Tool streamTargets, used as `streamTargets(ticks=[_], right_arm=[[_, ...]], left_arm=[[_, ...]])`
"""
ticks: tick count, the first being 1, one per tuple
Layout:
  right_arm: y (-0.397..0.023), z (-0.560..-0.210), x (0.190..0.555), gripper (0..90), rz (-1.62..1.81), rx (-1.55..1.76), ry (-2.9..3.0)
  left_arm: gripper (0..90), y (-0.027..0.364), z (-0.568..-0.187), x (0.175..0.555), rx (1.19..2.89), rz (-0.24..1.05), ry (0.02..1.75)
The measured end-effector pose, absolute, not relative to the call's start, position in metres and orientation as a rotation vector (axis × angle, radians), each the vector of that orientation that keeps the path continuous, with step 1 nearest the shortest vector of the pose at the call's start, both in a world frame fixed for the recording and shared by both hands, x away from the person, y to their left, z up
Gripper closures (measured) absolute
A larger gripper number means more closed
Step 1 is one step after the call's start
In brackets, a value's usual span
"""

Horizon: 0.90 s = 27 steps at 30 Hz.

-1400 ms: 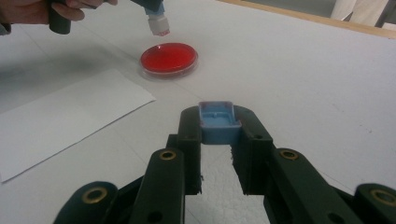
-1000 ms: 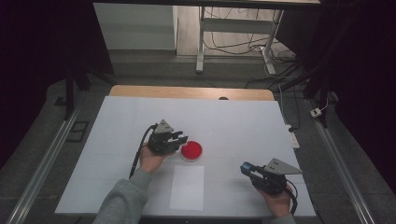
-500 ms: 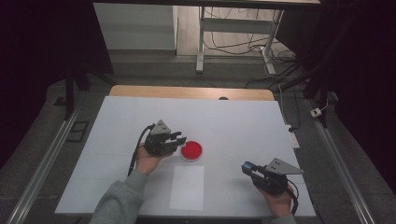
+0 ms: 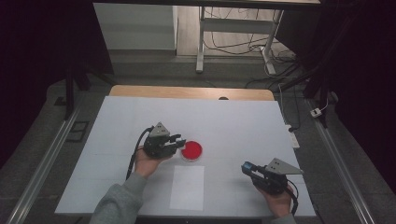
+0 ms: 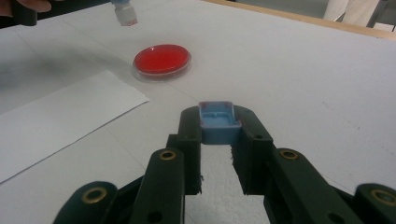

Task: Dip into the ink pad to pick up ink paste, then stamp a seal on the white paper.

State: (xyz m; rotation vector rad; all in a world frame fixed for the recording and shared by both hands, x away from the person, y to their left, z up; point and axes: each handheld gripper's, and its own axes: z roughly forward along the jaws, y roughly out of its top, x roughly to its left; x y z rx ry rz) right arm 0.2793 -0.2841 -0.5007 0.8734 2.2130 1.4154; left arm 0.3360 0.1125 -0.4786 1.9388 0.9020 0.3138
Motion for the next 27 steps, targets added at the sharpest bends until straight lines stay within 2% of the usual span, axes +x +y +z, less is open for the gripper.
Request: streamTargets(ticks=[27], right_arm=[[-0.285,-0.5,0.279,73.5,1.415,0.874,2.208]], left_arm=[[66.6,0.121,-0.484,0.318,1.988,0.24,0.861]])
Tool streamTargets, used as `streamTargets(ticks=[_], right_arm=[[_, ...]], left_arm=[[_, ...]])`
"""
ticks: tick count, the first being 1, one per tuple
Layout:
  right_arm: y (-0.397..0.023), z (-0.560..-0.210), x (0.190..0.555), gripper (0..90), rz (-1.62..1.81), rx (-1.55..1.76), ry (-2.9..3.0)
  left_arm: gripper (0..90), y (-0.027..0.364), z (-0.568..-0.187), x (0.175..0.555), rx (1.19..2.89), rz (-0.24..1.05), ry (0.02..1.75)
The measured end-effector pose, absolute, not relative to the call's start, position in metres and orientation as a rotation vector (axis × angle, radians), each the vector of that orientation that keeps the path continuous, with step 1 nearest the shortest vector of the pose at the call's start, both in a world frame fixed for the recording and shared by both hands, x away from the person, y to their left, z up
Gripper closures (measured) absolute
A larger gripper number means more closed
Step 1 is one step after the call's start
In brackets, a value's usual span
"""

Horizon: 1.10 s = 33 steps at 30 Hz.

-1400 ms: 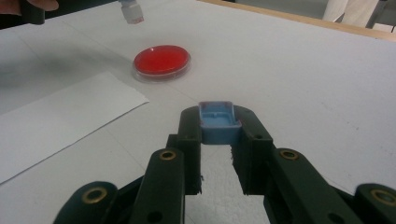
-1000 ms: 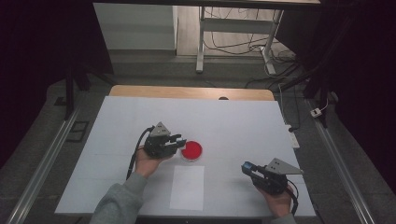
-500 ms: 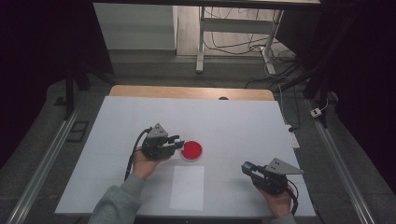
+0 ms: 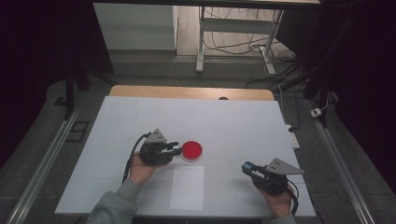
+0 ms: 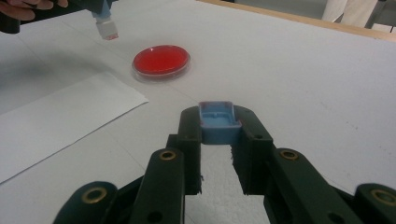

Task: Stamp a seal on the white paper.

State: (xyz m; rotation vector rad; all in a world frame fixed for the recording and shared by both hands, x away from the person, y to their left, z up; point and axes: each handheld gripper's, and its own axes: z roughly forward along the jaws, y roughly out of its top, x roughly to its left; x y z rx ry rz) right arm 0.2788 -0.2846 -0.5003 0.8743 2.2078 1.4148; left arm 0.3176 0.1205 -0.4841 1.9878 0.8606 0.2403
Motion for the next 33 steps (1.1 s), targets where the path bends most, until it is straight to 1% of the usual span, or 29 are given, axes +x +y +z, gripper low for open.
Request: streamTargets(ticks=[12,33], right_arm=[[-0.284,-0.5,0.278,73.6,1.411,0.875,2.206],[-0.284,-0.501,0.279,73.6,1.407,0.877,2.21]], left_arm=[[66.6,0.119,-0.478,0.303,2.001,0.215,0.804],[66.5,0.105,-0.483,0.279,2.041,0.15,0.69]])
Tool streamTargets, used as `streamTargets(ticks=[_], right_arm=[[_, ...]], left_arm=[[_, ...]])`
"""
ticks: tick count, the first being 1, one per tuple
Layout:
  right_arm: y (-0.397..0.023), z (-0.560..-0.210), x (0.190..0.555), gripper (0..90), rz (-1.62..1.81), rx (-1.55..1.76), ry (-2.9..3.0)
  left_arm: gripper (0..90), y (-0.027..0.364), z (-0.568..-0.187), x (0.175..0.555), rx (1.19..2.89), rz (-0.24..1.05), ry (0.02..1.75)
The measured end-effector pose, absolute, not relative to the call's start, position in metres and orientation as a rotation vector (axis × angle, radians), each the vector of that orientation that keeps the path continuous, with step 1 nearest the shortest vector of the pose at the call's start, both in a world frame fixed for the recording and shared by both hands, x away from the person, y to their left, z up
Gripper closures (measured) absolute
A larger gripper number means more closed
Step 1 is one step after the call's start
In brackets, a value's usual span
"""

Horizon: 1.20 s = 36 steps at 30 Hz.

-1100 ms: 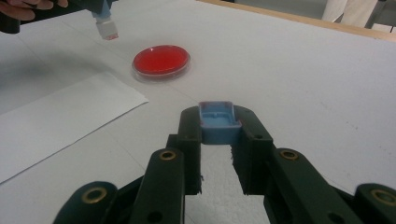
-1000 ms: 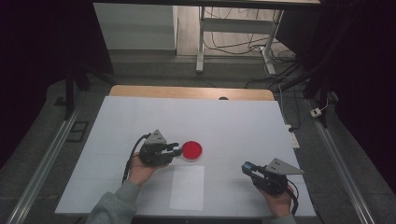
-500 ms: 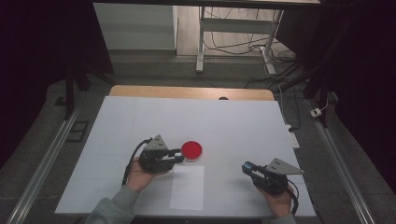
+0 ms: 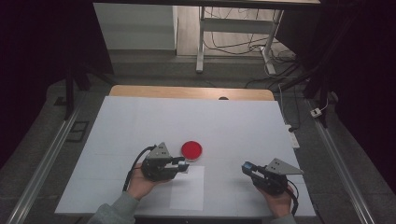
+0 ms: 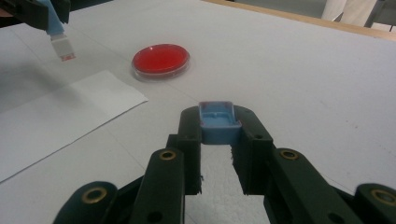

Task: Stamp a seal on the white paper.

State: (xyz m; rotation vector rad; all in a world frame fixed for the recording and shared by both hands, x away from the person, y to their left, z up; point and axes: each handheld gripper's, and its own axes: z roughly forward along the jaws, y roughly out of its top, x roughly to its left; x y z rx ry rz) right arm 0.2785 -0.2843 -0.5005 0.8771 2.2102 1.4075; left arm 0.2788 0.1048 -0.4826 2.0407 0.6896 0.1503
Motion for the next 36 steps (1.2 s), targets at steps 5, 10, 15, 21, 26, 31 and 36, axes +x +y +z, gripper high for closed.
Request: streamTargets(ticks=[5,10,15,21,26,31,36], right_arm=[[-0.284,-0.501,0.279,73.6,1.409,0.879,2.211],[-0.284,-0.501,0.278,73.6,1.408,0.878,2.21],[-0.284,-0.5,0.278,73.5,1.41,0.878,2.21],[-0.284,-0.5,0.278,73.5,1.413,0.88,2.209],[-0.283,-0.501,0.278,73.5,1.414,0.878,2.212],[-0.283,-0.501,0.278,73.5,1.41,0.876,2.213],[-0.284,-0.501,0.279,73.5,1.406,0.876,2.217]], left_arm=[[66.4,0.101,-0.487,0.276,2.049,0.141,0.684],[66.5,0.097,-0.492,0.274,2.061,0.143,0.682],[66.5,0.095,-0.495,0.272,2.061,0.137,0.676],[66.5,0.091,-0.499,0.27,2.067,0.136,0.682],[66.5,0.089,-0.502,0.269,2.075,0.14,0.693],[66.5,0.086,-0.508,0.269,2.085,0.143,0.707],[66.5,0.083,-0.511,0.268,2.098,0.146,0.699]])
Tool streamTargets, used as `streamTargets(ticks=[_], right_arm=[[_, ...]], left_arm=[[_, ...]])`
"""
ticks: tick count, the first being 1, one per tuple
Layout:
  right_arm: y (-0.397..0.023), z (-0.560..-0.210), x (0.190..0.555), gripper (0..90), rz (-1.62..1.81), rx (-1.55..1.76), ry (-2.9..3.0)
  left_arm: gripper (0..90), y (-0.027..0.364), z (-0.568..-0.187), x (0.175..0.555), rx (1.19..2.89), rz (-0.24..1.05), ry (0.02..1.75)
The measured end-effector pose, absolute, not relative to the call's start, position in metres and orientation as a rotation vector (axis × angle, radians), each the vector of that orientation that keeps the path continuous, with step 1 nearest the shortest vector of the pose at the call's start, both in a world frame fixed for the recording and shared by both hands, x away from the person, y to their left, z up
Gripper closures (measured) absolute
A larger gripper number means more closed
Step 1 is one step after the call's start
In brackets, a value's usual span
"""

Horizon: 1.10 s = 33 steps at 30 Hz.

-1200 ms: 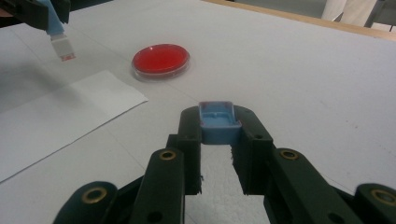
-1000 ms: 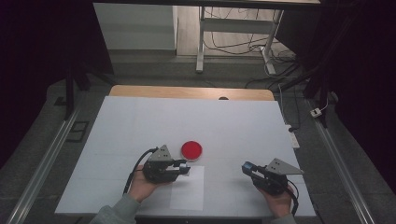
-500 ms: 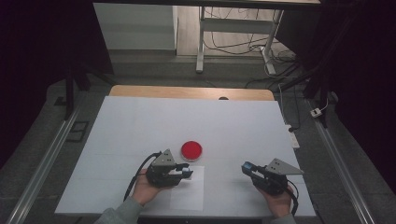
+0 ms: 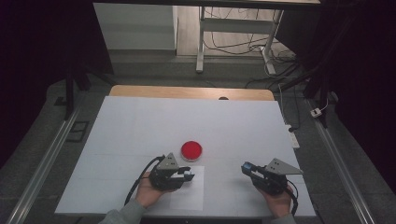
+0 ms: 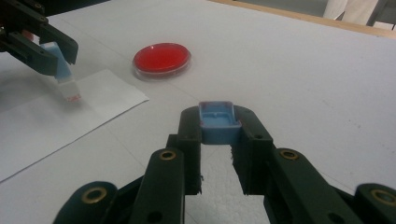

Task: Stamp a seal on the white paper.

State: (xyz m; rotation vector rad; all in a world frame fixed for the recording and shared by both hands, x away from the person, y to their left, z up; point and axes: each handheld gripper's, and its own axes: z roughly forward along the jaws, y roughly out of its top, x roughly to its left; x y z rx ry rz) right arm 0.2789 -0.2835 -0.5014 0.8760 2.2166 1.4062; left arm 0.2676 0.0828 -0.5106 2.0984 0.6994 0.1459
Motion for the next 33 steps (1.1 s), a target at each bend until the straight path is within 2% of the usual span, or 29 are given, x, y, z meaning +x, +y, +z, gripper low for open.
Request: streamTargets(ticks=[33], right_arm=[[-0.2824,-0.5015,0.2788,73.5,1.409,0.871,2.22]], left_arm=[[66.5,0.0817,-0.5155,0.2645,2.131,0.188,0.702]])
